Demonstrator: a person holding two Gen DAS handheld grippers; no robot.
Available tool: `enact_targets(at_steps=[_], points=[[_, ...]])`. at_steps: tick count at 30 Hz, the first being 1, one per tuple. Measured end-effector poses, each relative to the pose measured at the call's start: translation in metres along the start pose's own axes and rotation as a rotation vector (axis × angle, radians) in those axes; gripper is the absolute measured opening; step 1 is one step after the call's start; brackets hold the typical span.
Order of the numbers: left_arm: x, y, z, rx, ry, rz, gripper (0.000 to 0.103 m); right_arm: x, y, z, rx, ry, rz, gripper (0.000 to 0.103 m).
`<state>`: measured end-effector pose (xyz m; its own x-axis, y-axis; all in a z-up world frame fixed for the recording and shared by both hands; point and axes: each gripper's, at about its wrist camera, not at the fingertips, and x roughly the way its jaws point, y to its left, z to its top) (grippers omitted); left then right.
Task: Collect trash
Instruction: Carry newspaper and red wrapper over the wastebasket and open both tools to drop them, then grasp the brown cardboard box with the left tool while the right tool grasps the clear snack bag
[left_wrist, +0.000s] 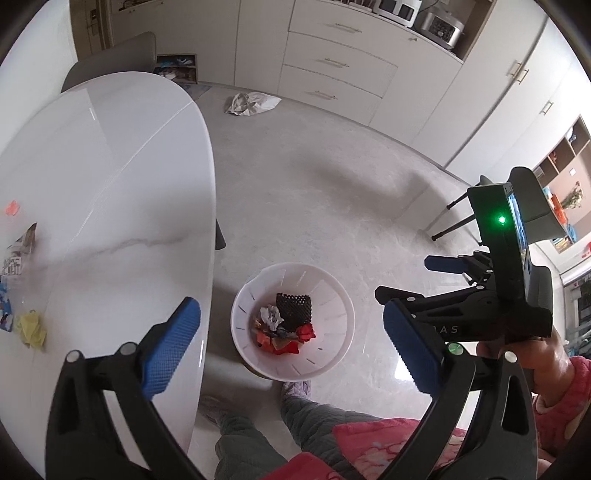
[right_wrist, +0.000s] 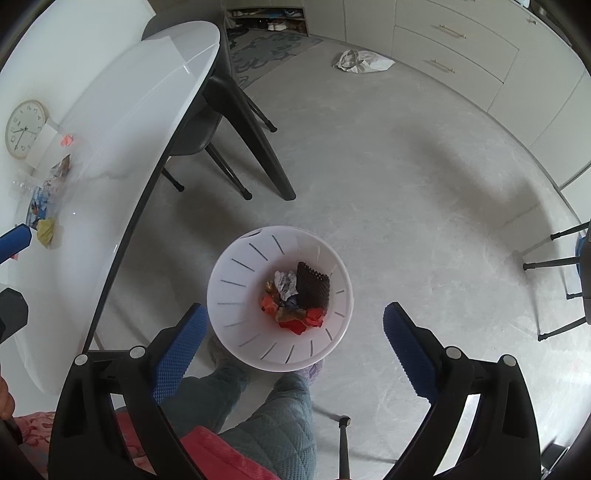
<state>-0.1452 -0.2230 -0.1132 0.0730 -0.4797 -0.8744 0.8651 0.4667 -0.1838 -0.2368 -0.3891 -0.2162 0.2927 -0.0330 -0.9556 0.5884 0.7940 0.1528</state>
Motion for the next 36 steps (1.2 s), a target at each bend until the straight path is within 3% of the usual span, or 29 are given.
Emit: enact_targets(at_steps=[8, 25, 36], points=[[-0.012, 0.018, -0.003, -0.040, -0.011, 0.022, 0.095, -0.003, 0.014, 0.005, -0.027, -0.005, 0.005, 0.095], [-0.050, 0.085, -0.025, -0.169, -0.054, 0.110, 0.095, -0.001, 0.084, 0.029, -0.142, -0.022, 0.035, 0.095], [-0.058, 0.196, -0.063, -0.353, -0.054, 0.311, 0.095, 0.000, 0.164, 0.053, -0.245, -0.044, 0.085, 0.095]])
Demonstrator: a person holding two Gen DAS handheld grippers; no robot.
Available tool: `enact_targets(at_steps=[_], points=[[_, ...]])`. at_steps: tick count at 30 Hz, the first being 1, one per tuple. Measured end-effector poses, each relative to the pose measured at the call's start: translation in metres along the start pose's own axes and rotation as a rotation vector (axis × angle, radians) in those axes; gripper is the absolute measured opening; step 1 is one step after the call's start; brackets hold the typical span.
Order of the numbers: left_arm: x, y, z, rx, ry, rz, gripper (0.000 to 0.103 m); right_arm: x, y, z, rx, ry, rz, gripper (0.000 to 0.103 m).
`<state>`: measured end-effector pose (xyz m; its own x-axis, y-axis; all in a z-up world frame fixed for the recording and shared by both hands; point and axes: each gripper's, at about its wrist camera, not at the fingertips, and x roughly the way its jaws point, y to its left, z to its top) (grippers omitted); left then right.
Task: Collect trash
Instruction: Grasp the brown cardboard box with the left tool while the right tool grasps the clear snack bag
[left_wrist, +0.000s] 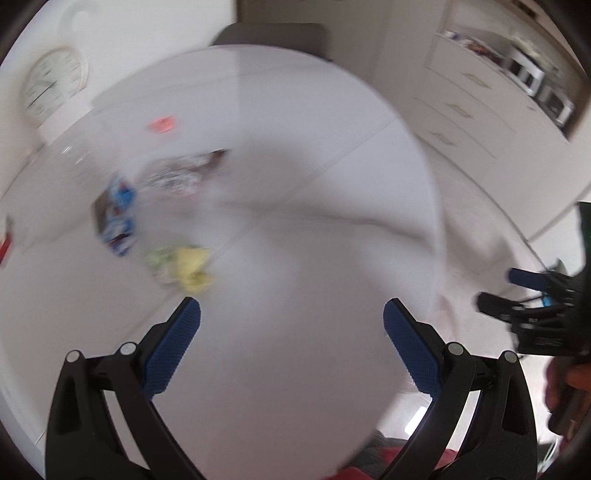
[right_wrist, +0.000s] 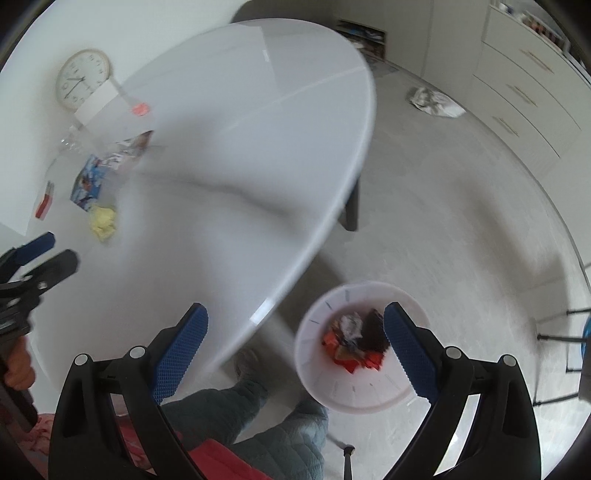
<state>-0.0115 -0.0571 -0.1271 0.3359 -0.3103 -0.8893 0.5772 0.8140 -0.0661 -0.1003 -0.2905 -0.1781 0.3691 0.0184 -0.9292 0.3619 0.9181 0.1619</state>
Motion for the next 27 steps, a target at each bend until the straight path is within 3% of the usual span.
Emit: enact_targets(at_steps=[11, 18, 20, 27], points=[[0.024, 0.136, 0.028, -0.212, -0.011, 0.117, 0.095, 0.022, 0.094, 0.063, -0.126, -0.019, 0.058, 0.095], [0.058, 0.181, 0.059, -0.263, -0.011, 0.136, 0.094, 0.041, 0.149, 0.106, -0.232, -0.015, 0.076, 0.095], [0.071, 0.190, 0.067, -0.275, -0.001, 0.128, 0.090, 0.047, 0.164, 0.118, -0.283, -0.011, 0.084, 0.095], [0.094, 0.216, 0.072, -0.348, 0.033, 0.092, 0.043, 0.073, 0.221, 0.161, -0.545, 0.017, 0.138, 0.095]])
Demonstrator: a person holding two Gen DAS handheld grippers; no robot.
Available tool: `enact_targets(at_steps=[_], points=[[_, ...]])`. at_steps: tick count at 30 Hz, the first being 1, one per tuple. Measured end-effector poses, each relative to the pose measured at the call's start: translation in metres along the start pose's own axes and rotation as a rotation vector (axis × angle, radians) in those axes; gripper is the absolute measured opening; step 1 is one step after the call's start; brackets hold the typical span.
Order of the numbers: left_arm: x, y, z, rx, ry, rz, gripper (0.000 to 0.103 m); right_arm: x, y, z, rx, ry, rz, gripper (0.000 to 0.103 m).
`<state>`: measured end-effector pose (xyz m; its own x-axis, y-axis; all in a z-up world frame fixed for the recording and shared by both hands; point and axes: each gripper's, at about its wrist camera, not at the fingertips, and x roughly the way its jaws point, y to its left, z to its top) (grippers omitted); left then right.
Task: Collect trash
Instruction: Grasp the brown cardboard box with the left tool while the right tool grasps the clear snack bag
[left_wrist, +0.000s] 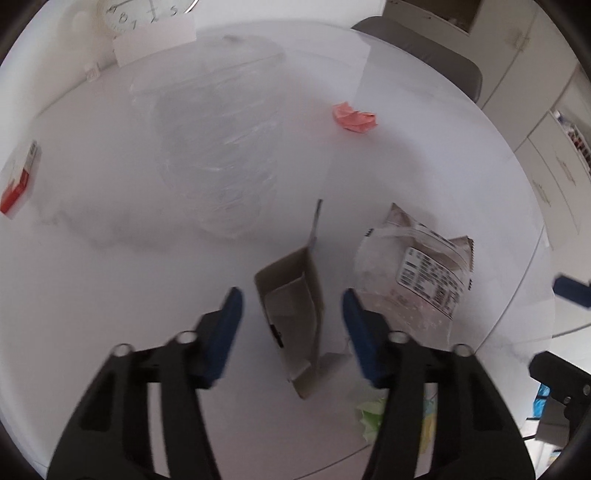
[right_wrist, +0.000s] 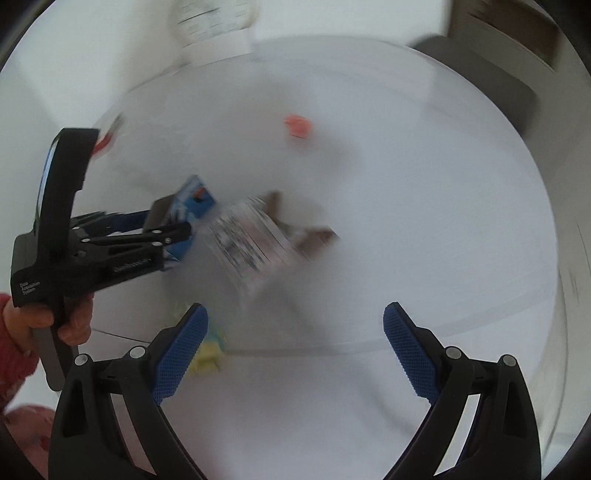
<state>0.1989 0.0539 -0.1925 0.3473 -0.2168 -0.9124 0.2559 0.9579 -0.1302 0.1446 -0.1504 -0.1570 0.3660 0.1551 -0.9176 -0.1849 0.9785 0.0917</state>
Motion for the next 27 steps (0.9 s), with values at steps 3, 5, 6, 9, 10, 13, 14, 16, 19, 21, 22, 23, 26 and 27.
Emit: enact_targets(at_steps=[3, 5, 6, 9, 10, 13, 14, 16, 19, 21, 22, 23, 26, 27], points=[[0.000, 0.008, -0.002, -0.026, 0.012, -0.006, 0.032, 0.018, 0.017, 0.023, -0.152, 0.020, 0.021, 0.095], [-0.004, 0.009, -0.008, -0.033, 0.011, -0.008, 0.029, 0.030, 0.028, 0.033, -0.240, 0.037, 0.038, 0.095], [-0.007, 0.010, -0.011, -0.031, 0.011, -0.005, 0.029, 0.038, 0.033, 0.038, -0.278, 0.044, 0.044, 0.095], [-0.013, 0.011, -0.014, -0.033, 0.011, -0.002, 0.028, 0.060, 0.040, 0.049, -0.349, 0.074, 0.059, 0.095], [-0.015, 0.013, -0.015, -0.039, 0.011, -0.008, 0.028, 0.068, 0.042, 0.052, -0.365, 0.086, 0.064, 0.095], [-0.024, 0.016, -0.017, -0.046, 0.006, -0.006, 0.028, 0.082, 0.045, 0.058, -0.401, 0.105, 0.062, 0.095], [-0.026, 0.017, -0.017, -0.046, 0.003, -0.004, 0.028, 0.084, 0.045, 0.058, -0.408, 0.105, 0.067, 0.095], [-0.033, 0.019, -0.017, -0.050, -0.004, 0.001, 0.028, 0.086, 0.045, 0.060, -0.411, 0.111, 0.084, 0.077], [-0.040, 0.022, -0.016, -0.052, -0.015, 0.003, 0.028, 0.089, 0.040, 0.063, -0.377, 0.123, 0.102, 0.061], [-0.045, 0.019, -0.017, -0.036, -0.027, 0.014, 0.028, 0.085, 0.036, 0.063, -0.352, 0.111, 0.103, 0.059], [-0.047, 0.018, -0.017, -0.030, -0.030, 0.017, 0.028, 0.081, 0.032, 0.062, -0.326, 0.100, 0.099, 0.056], [-0.049, 0.017, -0.018, -0.023, -0.032, 0.015, 0.028, 0.077, 0.030, 0.061, -0.307, 0.093, 0.097, 0.056], [-0.059, 0.006, -0.021, 0.002, -0.043, 0.000, 0.028, 0.055, 0.017, 0.055, -0.221, 0.056, 0.072, 0.056], [-0.064, 0.002, -0.022, 0.013, -0.049, -0.005, 0.028, 0.043, 0.011, 0.051, -0.178, 0.039, 0.062, 0.056]])
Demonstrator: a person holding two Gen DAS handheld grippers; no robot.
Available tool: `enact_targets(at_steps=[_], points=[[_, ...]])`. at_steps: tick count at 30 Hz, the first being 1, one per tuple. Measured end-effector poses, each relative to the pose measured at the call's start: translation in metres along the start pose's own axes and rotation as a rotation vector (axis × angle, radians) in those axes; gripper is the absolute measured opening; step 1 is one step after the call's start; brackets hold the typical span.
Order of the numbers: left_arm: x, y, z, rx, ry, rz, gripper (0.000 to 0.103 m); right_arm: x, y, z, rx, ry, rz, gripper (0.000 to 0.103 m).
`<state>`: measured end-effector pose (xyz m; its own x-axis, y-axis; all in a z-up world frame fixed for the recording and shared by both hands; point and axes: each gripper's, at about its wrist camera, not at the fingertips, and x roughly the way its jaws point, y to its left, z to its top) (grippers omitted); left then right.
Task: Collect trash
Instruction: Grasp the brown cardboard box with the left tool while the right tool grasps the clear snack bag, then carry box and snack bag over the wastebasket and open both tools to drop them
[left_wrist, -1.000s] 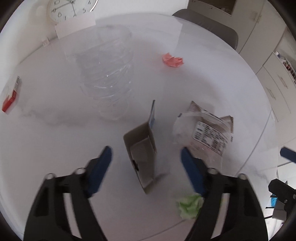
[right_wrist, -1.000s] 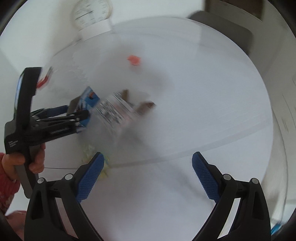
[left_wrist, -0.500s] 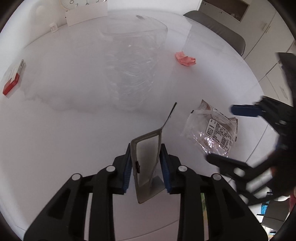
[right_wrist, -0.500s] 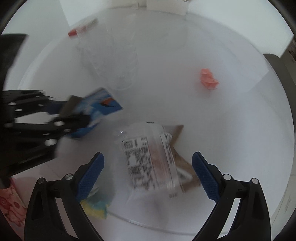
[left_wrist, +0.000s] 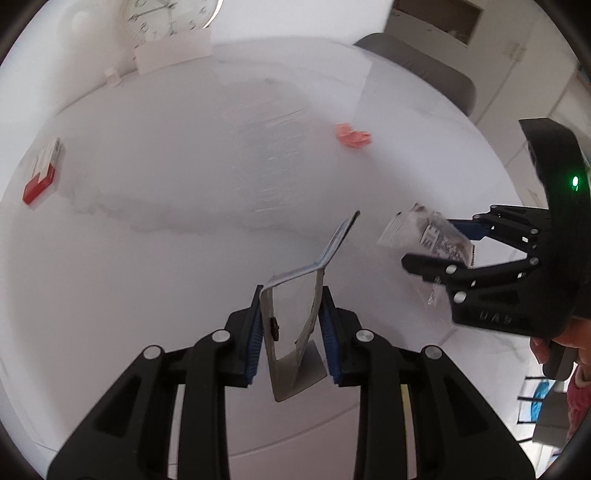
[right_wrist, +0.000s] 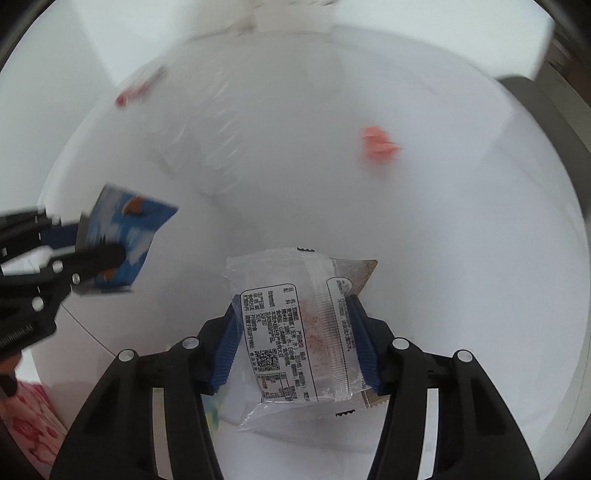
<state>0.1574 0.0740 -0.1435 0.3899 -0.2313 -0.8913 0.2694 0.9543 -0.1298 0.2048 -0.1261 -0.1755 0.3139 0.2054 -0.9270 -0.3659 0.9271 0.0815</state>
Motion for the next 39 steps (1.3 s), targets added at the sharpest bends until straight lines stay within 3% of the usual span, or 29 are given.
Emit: enact_targets(at_steps=[7, 16, 22, 28, 37, 39], points=[[-0.037, -0.051, -0.019, 0.123, -0.034, -0.058, 0.028, -0.084, -0.023, -0.053, 0.241, -0.091, -0.087, 0.056], [-0.065, -0.154, -0.074, 0.350, 0.015, -0.203, 0.028, -0.165, -0.037, -0.198, 0.514, -0.119, -0.183, 0.056], [-0.073, -0.236, -0.106, 0.514, 0.045, -0.288, 0.028, -0.189, -0.048, -0.288, 0.631, -0.094, -0.265, 0.056], [-0.080, -0.301, -0.138, 0.635, 0.074, -0.338, 0.028, -0.200, -0.058, -0.349, 0.729, -0.073, -0.312, 0.056], [-0.075, -0.353, -0.167, 0.704, 0.114, -0.346, 0.028, -0.196, -0.078, -0.401, 0.792, -0.042, -0.311, 0.056], [-0.074, -0.365, -0.172, 0.708, 0.118, -0.341, 0.028, -0.196, -0.081, -0.416, 0.790, -0.037, -0.290, 0.060]])
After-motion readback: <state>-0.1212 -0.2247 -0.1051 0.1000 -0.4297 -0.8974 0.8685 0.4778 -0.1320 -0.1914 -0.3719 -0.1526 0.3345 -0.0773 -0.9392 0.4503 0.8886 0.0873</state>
